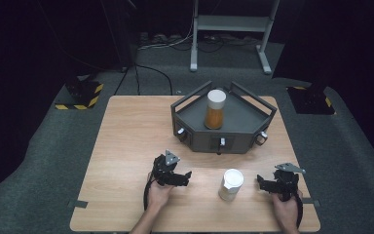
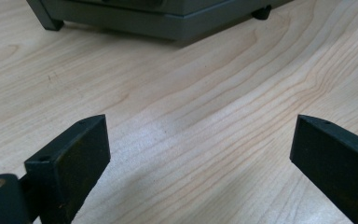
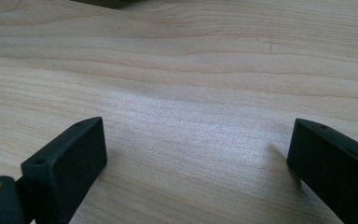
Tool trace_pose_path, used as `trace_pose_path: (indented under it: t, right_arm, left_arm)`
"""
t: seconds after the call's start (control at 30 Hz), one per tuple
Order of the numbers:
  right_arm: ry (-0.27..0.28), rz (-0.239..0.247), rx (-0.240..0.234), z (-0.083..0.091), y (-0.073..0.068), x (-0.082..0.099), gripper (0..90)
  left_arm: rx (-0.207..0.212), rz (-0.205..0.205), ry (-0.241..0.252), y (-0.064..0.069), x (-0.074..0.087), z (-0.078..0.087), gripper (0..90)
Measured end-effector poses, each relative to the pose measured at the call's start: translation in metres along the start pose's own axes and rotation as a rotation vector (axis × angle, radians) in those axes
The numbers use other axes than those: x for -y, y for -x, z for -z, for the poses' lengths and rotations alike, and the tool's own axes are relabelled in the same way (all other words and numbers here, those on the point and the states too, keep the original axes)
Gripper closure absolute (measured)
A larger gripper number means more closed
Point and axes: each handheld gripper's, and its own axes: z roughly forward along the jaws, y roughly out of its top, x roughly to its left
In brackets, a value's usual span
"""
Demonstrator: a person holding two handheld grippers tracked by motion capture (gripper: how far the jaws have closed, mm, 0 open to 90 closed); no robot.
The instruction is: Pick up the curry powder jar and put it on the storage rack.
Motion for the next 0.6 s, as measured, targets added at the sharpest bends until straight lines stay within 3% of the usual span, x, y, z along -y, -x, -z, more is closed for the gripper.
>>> trace_pose_path:
  t: [0.6]
  right_arm:
    - [0.0, 0.0, -0.001, 0.0, 0.0, 0.0, 4.0]
  left_arm:
    - [-0.021, 0.005, -0.014, 0.008, 0.012, -0.008, 4.8]
